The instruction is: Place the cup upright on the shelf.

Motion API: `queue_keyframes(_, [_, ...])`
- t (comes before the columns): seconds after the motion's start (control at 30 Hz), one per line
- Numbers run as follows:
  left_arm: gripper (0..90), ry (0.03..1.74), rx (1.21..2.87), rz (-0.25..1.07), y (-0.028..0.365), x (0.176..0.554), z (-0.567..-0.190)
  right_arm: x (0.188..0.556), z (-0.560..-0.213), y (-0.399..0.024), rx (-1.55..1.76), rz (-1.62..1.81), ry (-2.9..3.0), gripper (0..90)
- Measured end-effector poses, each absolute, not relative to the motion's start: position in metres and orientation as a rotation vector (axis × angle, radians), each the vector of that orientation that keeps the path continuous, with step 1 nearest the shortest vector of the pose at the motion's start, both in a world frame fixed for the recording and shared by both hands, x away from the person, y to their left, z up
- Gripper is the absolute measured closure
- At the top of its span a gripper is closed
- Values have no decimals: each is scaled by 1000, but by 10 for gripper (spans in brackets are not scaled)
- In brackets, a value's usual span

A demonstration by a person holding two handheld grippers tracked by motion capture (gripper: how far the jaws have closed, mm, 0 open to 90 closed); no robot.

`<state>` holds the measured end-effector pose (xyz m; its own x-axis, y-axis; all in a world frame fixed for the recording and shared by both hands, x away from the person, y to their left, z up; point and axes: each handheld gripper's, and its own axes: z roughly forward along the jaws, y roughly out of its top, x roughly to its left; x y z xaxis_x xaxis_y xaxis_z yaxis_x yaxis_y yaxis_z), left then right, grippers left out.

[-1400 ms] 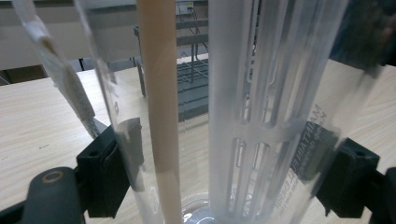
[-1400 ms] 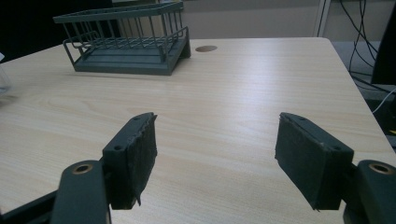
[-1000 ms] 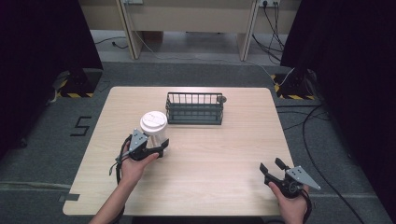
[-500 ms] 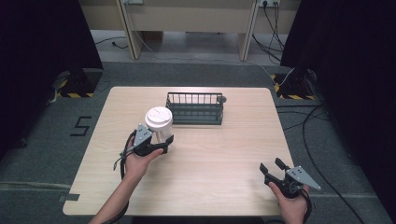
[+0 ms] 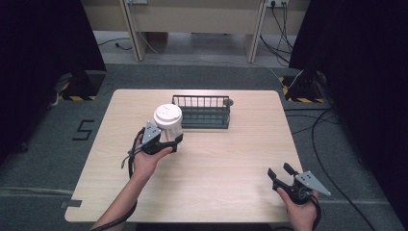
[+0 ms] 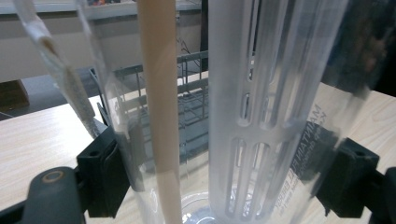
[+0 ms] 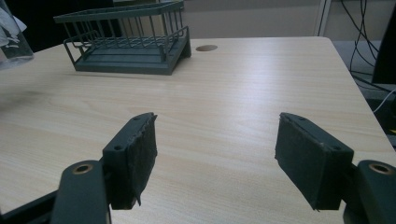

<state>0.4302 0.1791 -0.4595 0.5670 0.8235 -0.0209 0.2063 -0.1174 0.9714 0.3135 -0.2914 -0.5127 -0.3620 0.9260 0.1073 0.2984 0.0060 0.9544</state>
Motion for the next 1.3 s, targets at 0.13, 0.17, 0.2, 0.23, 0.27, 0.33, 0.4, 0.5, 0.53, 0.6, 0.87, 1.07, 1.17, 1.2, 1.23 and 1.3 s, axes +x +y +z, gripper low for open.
queue_keyframes(0.13, [176,871,1639,669,176,434,-455,313,-513,-291,1265,1376,1701,301])
queue_keyframes(0.17, [176,869,1640,671,175,435,-454,313,-513,-291,1265,1376,1701,301])
queue_keyframes(0.2, [176,868,1638,671,174,436,-453,313,-513,-291,1265,1376,1702,301])
queue_keyframes(0.23, [176,868,1638,671,174,436,-453,313,-513,-291,1265,1376,1702,301])
queue_keyframes(0.27, [176,864,1636,674,173,438,-451,314,-513,-291,1265,1376,1702,301])
queue_keyframes(0.33, [176,863,1638,676,172,440,-449,314,-513,-291,1265,1376,1704,301])
queue_keyframes(0.4, [176,864,1637,676,172,440,-449,313,-513,-291,1265,1376,1704,301])
queue_keyframes(0.5, [176,859,1643,680,169,444,-446,313,-513,-291,1265,1376,1704,301])
queue_keyframes(0.53, [176,856,1643,682,168,445,-445,313,-513,-291,1266,1376,1704,301])
queue_keyframes(0.6, [176,855,1640,682,167,447,-444,313,-513,-291,1267,1376,1704,301])
queue_keyframes(0.87, [177,846,1636,680,161,456,-438,313,-513,-291,1269,1375,1704,301])
queue_keyframes(1.07, [177,839,1633,685,157,461,-432,313,-513,-291,1269,1376,1704,301])
queue_keyframes(1.17, [177,837,1634,685,155,465,-431,314,-513,-291,1269,1375,1707,301])
queue_keyframes(1.2, [176,837,1634,685,155,465,-431,314,-513,-291,1269,1375,1707,301])
queue_keyframes(1.23, [176,833,1636,685,153,467,-430,314,-513,-291,1269,1375,1707,301])
queue_keyframes(1.3, [176,832,1634,684,151,470,-429,314,-513,-291,1268,1375,1707,301])
